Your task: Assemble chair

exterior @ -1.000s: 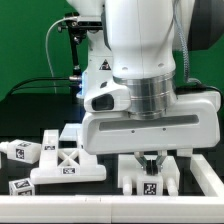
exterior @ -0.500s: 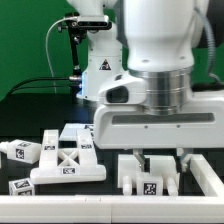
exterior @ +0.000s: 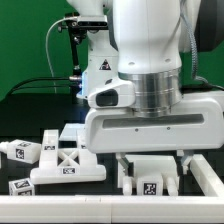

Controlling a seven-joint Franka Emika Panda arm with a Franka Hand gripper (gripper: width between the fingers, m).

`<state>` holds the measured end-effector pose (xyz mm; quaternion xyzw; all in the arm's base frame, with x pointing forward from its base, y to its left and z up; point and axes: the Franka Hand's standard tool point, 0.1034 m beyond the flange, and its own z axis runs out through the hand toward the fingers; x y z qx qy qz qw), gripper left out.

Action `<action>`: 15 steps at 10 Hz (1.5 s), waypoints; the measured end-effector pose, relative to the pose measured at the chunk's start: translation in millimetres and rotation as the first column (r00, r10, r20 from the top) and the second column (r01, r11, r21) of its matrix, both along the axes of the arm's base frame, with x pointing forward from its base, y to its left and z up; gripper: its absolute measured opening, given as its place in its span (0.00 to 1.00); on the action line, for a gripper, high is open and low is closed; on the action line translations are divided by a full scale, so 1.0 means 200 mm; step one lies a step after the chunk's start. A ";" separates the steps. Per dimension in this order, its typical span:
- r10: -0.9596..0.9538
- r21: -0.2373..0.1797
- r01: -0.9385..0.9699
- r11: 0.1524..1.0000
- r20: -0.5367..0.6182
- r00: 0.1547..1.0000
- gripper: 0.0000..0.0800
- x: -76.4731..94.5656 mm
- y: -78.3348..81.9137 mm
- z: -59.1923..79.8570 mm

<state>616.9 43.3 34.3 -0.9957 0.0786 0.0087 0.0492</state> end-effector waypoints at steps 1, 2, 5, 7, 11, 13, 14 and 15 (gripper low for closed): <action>-0.006 -0.009 0.007 1.000 0.003 1.000 0.81 0.01 0.00 -0.01; -0.009 -0.011 0.009 1.000 0.008 1.000 0.81 0.01 0.02 -0.03; 0.004 -0.019 -0.003 1.000 0.049 0.999 0.81 0.02 0.03 -0.05; 0.026 -0.019 -0.025 0.999 0.051 0.998 0.81 0.02 0.02 -0.05; 0.026 -0.020 -0.025 0.999 0.051 0.998 0.45 0.02 0.02 -0.05; 0.027 -0.019 -0.026 0.999 0.051 0.998 0.45 0.02 0.02 -0.05; 0.033 -0.015 -0.032 0.999 0.048 0.998 0.45 0.01 0.04 -0.01; 0.037 -0.015 -0.036 0.999 0.054 0.998 0.45 -0.04 0.05 0.03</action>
Offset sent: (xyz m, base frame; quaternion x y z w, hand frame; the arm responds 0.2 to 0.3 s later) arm -0.0041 0.0066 -0.0096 0.0058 0.0091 0.0097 0.9999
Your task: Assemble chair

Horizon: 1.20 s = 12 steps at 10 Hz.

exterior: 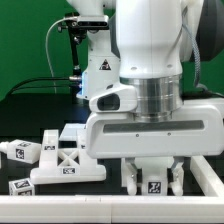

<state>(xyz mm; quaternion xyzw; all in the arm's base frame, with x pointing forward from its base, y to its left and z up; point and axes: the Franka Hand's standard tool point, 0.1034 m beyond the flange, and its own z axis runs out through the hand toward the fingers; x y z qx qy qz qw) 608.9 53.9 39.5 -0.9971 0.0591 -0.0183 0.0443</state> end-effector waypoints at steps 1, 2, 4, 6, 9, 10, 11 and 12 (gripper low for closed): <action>-0.002 -0.003 0.002 1.000 -0.002 1.000 0.45 -0.09 0.00 0.01; -0.001 -0.007 0.001 1.000 -0.006 1.000 0.45 -0.16 0.00 0.00; -0.041 -0.010 0.041 0.999 -0.007 0.999 0.45 -0.21 0.00 -0.04; -0.038 -0.010 0.038 0.999 -0.006 0.999 0.45 -0.21 0.00 -0.04; -0.028 -0.013 0.028 1.000 0.003 1.000 0.46 -0.25 0.05 -0.08; -0.021 -0.017 0.022 1.000 0.023 1.000 0.46 -0.25 0.05 -0.08; -0.020 -0.018 0.020 1.000 0.028 0.999 0.46 -0.25 0.04 -0.08; -0.020 -0.018 0.020 1.000 0.028 0.999 0.46 -0.25 0.04 -0.08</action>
Offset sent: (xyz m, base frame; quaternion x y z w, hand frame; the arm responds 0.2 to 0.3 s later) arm -0.0250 0.0026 -0.0144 0.0001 0.0213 0.1058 0.9942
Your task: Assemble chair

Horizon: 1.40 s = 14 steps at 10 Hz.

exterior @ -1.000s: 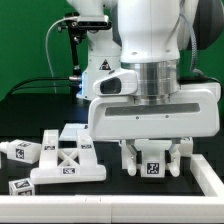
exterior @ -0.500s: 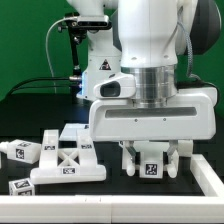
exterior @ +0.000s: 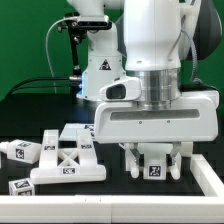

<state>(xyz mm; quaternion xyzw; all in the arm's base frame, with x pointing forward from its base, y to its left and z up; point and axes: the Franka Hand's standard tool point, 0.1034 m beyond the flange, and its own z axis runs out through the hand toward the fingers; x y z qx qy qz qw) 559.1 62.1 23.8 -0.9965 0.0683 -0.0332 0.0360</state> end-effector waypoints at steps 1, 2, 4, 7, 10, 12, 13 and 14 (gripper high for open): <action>0.000 0.000 0.000 1.000 0.000 1.000 0.46 0.00 0.00 0.00; -0.001 0.001 0.001 1.000 -0.015 1.000 0.65 -0.01 0.00 0.00; -0.001 0.017 0.002 1.000 -0.093 0.996 0.76 0.07 0.00 0.08; 0.007 0.036 0.005 0.999 -0.315 0.949 0.81 0.18 -0.05 0.16; -0.017 0.045 0.041 0.998 -0.432 0.902 0.81 0.21 -0.18 0.05; -0.004 0.059 0.044 0.997 -0.558 0.830 0.81 0.15 -0.19 0.05; 0.007 0.068 0.046 0.997 -0.627 0.779 0.81 0.13 -0.20 0.05; 0.019 0.075 0.050 0.996 -0.715 0.699 0.81 0.11 -0.20 0.05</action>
Offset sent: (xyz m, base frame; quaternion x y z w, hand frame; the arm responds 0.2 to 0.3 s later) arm 0.0337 -0.0149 0.0307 -0.0382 -0.0471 0.0033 0.9982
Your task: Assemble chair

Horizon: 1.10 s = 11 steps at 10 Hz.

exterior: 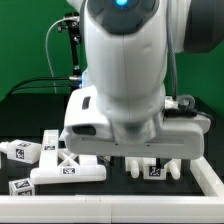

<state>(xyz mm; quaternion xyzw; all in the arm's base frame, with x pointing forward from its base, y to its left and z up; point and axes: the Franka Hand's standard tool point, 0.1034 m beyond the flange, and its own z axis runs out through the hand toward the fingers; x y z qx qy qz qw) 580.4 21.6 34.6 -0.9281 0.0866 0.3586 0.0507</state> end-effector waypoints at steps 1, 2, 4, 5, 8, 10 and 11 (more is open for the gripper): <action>0.033 0.018 -0.032 0.999 -0.097 0.995 0.81 0.00 0.02 0.00; 0.059 0.017 -0.058 0.998 -0.091 0.994 0.81 0.04 0.07 0.01; 0.062 0.019 -0.060 0.998 -0.121 0.991 0.81 -0.03 0.09 0.06; 0.056 0.018 -0.054 0.998 -0.116 0.992 0.81 -0.06 0.08 0.06; 0.029 0.024 -0.026 0.999 -0.151 0.988 0.81 -0.10 0.02 -0.04; 0.011 0.008 -0.010 1.000 -0.137 0.990 0.81 -0.10 0.01 -0.10; 0.007 0.003 -0.007 1.000 -0.128 0.992 0.81 -0.09 0.01 -0.12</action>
Offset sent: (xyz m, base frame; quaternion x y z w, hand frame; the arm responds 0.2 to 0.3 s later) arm 0.0000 0.0000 0.0000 0.0000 -0.1296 0.0000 0.9916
